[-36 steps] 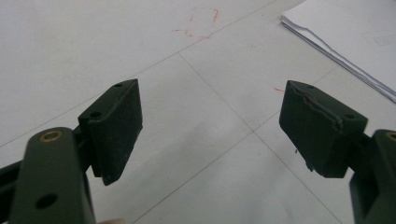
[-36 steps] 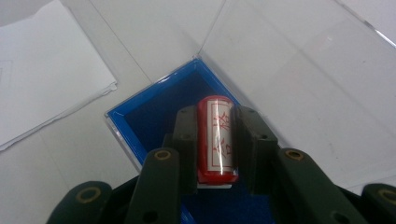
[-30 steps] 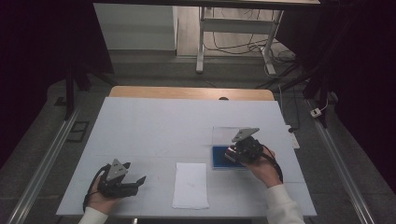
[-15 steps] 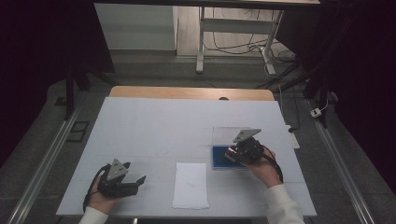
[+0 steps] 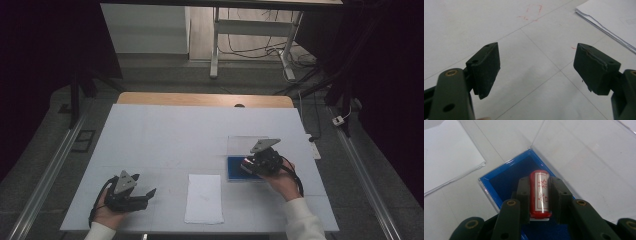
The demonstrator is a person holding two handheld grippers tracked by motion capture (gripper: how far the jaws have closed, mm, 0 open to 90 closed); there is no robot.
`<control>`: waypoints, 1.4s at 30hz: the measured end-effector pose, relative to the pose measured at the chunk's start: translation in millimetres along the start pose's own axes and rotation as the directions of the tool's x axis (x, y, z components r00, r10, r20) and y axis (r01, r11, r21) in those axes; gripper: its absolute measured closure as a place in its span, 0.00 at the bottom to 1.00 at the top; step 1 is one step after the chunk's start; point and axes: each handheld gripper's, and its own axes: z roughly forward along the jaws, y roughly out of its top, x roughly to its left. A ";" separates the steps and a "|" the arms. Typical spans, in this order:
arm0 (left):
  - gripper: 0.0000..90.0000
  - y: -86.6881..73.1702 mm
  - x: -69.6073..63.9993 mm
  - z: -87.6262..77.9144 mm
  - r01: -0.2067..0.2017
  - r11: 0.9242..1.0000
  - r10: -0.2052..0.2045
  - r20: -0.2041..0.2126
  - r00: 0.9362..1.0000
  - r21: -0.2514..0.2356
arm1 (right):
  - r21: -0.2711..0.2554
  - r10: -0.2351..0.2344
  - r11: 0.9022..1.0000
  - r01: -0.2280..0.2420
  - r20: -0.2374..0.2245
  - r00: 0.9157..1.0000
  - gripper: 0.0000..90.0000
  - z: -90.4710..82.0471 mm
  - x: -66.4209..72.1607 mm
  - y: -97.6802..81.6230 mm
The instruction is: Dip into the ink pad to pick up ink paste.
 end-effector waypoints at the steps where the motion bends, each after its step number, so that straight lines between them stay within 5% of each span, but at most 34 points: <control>1: 0.24 0.0 -0.1 0.1 0.000 1.000 0.000 -0.002 1.000 0.000 | -0.003 0.003 1.000 -0.003 -0.002 1.000 0.79 -0.2 -0.2 0.1; 7: 0.24 -0.1 1.0 -0.8 0.006 1.000 -0.006 0.000 1.000 -0.005 | -0.017 0.017 1.000 -0.018 -0.016 1.000 0.78 -5.0 -4.0 2.0; 15: 0.24 1.0 1.3 0.6 0.012 1.000 -0.012 0.007 1.000 -0.007 | -0.101 0.046 0.994 -0.047 -0.011 0.999 0.78 -24.3 -6.8 6.8; 23: 0.24 2.2 2.5 2.0 0.021 1.000 -0.021 0.009 1.000 -0.005 | -0.097 0.020 0.995 -0.021 -0.009 1.000 0.78 -28.0 -5.0 11.3; 42: 0.24 1.7 -2.7 -2.1 0.004 1.000 -0.004 0.004 1.000 -0.013 | -0.071 0.040 0.997 -0.038 0.034 0.999 0.78 -30.2 -7.3 10.6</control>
